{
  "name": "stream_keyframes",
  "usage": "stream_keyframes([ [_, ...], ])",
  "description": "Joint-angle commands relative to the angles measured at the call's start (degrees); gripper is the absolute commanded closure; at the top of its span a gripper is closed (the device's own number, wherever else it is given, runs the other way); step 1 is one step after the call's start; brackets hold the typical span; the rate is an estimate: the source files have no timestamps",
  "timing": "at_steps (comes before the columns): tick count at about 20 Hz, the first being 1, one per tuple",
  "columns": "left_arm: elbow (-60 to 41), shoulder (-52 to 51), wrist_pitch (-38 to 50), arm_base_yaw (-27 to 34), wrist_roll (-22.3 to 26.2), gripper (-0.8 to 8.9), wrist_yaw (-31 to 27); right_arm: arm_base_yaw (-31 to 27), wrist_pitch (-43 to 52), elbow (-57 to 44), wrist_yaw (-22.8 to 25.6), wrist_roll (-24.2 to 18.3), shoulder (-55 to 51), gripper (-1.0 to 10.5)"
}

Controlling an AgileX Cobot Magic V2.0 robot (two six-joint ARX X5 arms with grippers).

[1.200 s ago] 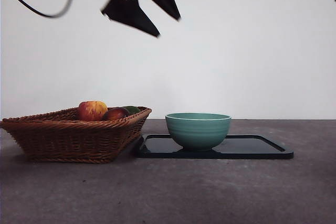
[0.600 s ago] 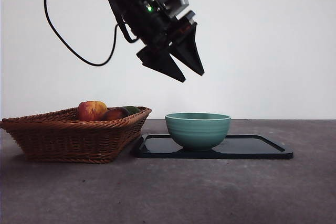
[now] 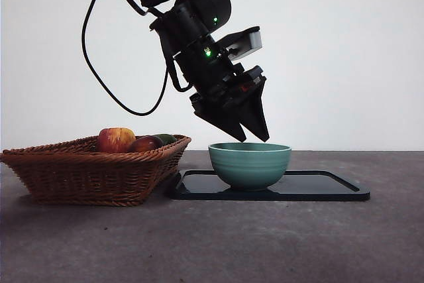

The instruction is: Pick up the wifruite, put it on the bowl, pick up the plate, put it on desk

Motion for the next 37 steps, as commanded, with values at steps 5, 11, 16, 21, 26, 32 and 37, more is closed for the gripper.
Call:
stream_keyframes([
  [5,1.49,3.72,0.68,-0.52,1.90,5.00,-1.18,0.35,0.09,0.44,0.00,1.75,-0.90,7.2],
  [11,1.49,5.75,0.90,-0.70,1.90,5.00,-1.18,0.35,0.15,0.44,0.00,2.05,-1.09,7.2],
  [16,1.49,5.75,1.88,-0.70,1.68,5.84,-1.77,0.35,0.28,0.44,0.02,2.05,-1.09,7.2],
  [21,1.53,5.73,1.68,-0.70,1.18,6.94,-1.88,0.35,0.28,0.44,0.02,2.05,-1.09,7.2],
  [26,4.59,5.66,-1.73,-0.63,-0.35,7.03,-1.70,0.35,0.28,0.44,0.02,2.03,-1.09,7.2],
  [32,12.85,2.73,-6.75,0.20,-6.51,7.03,-1.27,0.35,0.37,0.44,0.09,2.01,-1.09,7.2],
  [37,15.96,-6.71,-10.03,2.12,-14.95,7.03,-1.29,0.35,1.25,0.44,0.46,1.73,-1.09,7.2],
])
